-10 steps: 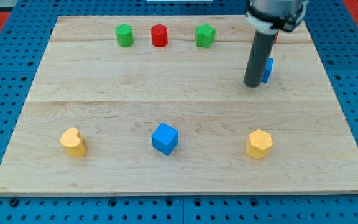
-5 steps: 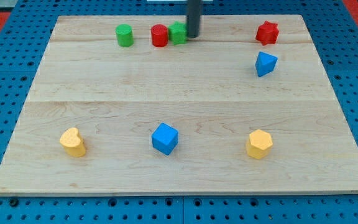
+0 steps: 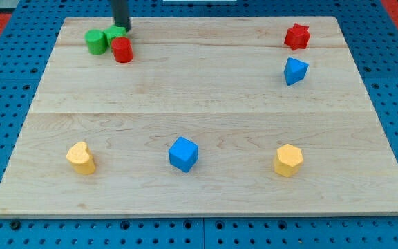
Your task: Move the green star towards the left center of the board
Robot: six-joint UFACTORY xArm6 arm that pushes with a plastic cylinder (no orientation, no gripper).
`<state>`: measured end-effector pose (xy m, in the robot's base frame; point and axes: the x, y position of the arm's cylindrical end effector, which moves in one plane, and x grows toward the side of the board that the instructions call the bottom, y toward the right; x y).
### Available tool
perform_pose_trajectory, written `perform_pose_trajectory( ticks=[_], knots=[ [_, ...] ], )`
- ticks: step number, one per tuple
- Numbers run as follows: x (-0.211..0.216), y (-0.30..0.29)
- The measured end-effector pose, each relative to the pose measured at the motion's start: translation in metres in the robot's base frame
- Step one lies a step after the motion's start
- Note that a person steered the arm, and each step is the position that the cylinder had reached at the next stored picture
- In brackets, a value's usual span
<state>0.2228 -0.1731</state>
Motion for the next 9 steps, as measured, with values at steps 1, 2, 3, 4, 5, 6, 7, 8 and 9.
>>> perform_pose_trajectory(
  ticks=[1, 2, 3, 4, 5, 6, 7, 8, 9],
  knots=[
    [0.027, -0.025],
    [0.065, -0.026],
    [0.092, -0.019],
    [0.078, 0.002],
    [0.066, 0.014],
    [0.103, 0.048],
    [0.128, 0.071],
    [0.138, 0.034],
    [0.134, 0.012]
  ],
)
